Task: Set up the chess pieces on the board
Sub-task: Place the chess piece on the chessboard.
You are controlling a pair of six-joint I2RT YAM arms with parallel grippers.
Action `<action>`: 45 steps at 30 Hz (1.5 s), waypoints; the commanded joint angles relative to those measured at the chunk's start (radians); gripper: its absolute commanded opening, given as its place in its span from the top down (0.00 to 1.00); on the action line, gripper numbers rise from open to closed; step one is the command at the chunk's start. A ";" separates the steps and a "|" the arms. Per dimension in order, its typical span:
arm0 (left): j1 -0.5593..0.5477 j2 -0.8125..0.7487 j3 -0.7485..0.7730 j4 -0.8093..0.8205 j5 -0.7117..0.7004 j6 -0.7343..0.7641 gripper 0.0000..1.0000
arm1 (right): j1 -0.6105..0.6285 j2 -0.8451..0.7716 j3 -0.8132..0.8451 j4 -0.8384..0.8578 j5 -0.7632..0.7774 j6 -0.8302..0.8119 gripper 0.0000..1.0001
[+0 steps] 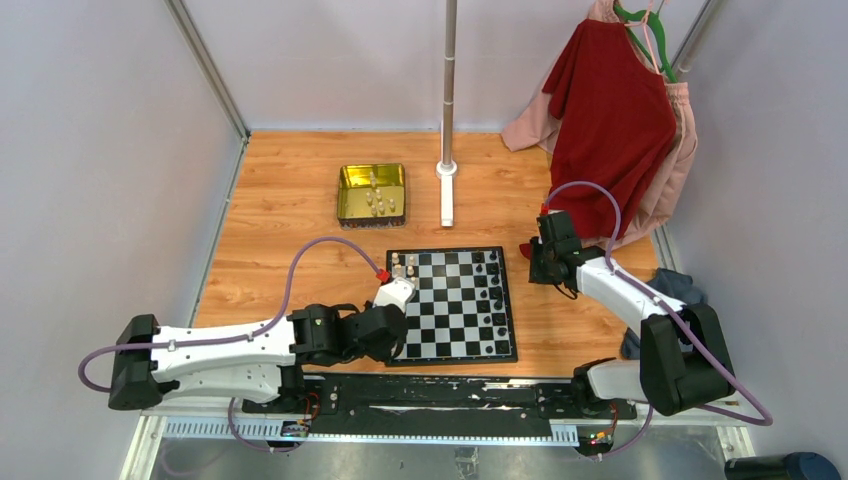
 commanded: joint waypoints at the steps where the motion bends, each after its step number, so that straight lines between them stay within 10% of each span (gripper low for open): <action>1: -0.011 0.031 -0.013 0.081 -0.017 -0.007 1.00 | 0.009 0.007 -0.004 -0.007 0.020 -0.015 0.71; 45: -0.012 0.025 -0.087 0.213 -0.156 0.024 1.00 | 0.007 0.029 -0.008 0.007 -0.009 -0.018 0.71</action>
